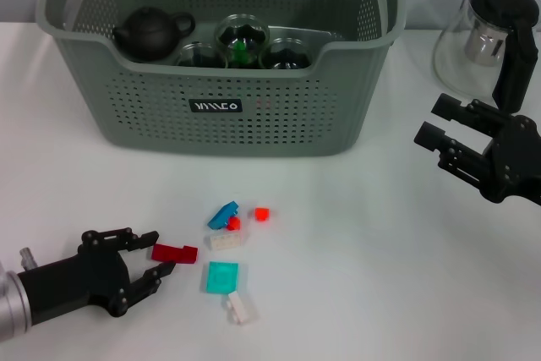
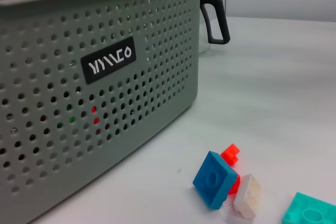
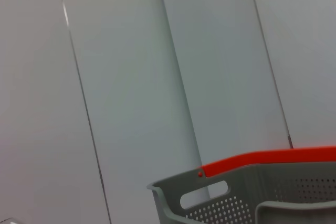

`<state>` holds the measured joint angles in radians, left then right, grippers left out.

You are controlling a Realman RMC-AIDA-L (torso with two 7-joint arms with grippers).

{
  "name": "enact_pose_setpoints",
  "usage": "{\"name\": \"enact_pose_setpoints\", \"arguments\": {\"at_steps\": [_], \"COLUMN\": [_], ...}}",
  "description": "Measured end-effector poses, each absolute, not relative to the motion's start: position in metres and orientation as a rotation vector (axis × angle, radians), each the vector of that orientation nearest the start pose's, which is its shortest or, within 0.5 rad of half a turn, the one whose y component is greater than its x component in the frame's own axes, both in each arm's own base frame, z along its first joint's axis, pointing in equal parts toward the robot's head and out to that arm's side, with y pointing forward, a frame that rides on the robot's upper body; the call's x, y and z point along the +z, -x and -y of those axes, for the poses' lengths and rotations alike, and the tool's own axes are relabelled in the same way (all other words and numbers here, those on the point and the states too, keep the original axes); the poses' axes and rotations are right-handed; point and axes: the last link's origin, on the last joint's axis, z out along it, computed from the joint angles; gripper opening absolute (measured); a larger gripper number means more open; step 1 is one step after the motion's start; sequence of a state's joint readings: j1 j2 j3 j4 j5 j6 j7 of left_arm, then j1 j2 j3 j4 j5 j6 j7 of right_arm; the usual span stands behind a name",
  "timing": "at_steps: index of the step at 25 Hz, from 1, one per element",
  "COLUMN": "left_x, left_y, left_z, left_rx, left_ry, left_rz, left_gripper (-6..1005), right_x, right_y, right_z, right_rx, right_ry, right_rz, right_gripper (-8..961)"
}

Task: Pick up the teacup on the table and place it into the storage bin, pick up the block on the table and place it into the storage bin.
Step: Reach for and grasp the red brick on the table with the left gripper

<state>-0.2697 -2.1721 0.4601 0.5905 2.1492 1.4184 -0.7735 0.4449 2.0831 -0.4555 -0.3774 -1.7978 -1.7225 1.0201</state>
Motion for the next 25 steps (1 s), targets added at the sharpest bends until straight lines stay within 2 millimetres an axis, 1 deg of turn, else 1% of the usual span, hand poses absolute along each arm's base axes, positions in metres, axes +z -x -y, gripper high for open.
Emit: {"name": "enact_pose_setpoints", "arguments": {"at_steps": [13, 18, 25], "left_x": [-0.0338, -0.0346, -0.0362], "left_y": [0.3563, 0.3548, 0.3543], "left_z": [-0.2413, -0.2388, -0.2366], "left_rx": [-0.395, -0.412, -0.412], "left_ry": [2.537, 2.549, 2.569], "left_rz": [0.403, 0.403, 0.404], "left_gripper": [385, 363, 359], "right_x": [0.0008, 0.0013, 0.0015], "right_y": [-0.2760, -0.2759, -0.2750], "right_z": [-0.2881, -0.2878, -0.2887], "right_rx": [1.194, 1.196, 1.197], "right_ry": [2.395, 2.395, 2.397], "right_rz": [-0.510, -0.507, -0.502], "right_gripper": [577, 577, 577]}}
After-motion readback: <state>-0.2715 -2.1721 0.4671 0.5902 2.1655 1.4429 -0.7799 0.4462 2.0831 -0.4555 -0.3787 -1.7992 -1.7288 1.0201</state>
